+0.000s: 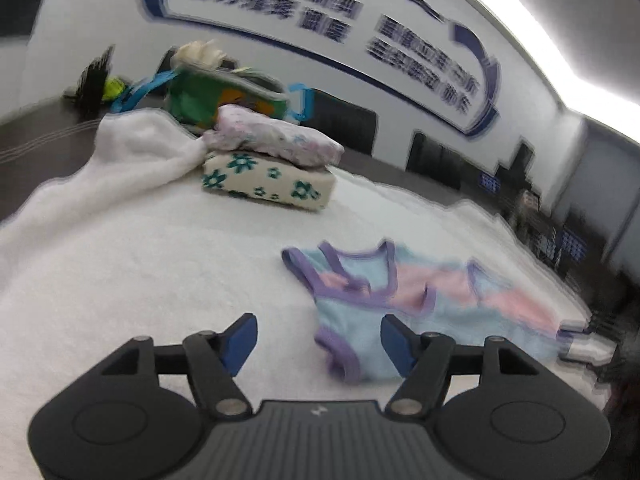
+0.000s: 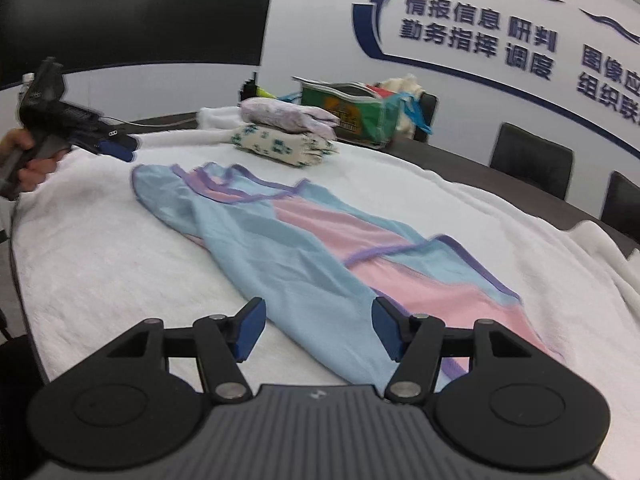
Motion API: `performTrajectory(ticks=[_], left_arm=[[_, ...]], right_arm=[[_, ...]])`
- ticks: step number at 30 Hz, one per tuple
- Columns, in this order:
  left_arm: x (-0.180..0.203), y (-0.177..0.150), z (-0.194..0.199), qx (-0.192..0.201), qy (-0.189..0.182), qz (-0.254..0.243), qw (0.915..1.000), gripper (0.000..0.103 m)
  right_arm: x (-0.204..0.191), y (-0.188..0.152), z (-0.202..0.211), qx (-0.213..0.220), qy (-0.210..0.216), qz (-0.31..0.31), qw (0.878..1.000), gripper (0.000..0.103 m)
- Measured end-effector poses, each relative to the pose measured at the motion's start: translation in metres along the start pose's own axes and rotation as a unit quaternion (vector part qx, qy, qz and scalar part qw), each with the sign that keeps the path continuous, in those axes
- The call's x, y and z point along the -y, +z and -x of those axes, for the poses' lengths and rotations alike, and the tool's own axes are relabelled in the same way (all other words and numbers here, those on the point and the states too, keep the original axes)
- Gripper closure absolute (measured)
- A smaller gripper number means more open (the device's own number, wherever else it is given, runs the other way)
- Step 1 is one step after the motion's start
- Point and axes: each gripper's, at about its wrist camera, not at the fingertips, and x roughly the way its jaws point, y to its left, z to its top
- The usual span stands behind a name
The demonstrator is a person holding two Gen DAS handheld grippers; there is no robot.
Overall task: Fold clothes
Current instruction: 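Release the garment and hold both grippers open above it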
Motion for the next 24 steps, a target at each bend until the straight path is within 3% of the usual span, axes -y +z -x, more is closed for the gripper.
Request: performTrajectory(ticks=[2,7,14,16,19,24], left_arm=[[0.017,-0.006,0.002,0.000,0.011,-0.063,0.9980,0.036],[0.054,-0.014,-0.006,-0.004,-0.012,-0.177,0.9841,0.036],[0.085,-0.031,-0.017,-0.013,-0.056,-0.312,0.9484,0.036],[0.088,-0.036,-0.024,-0.020,-0.071,-0.335,0.9391,0.036],[0.090,-0.041,-0.042,-0.041,-0.064,-0.362,0.9291,0.037],[0.084,-0.035,-0.051,-0.028,-0.017,-0.381,0.9240,0.038]], right_arm=[[0.003,-0.004,0.000,-0.011,-0.007,0.003,1.000,0.043],[0.004,-0.009,-0.001,-0.032,-0.012,0.028,0.999,0.043],[0.002,-0.009,-0.001,-0.049,-0.016,0.064,0.997,0.043],[0.000,-0.008,0.000,-0.053,-0.013,0.078,0.995,0.043],[-0.003,-0.011,0.001,-0.061,0.001,0.100,0.993,0.043],[0.007,-0.019,-0.005,-0.072,-0.010,0.108,0.992,0.044]])
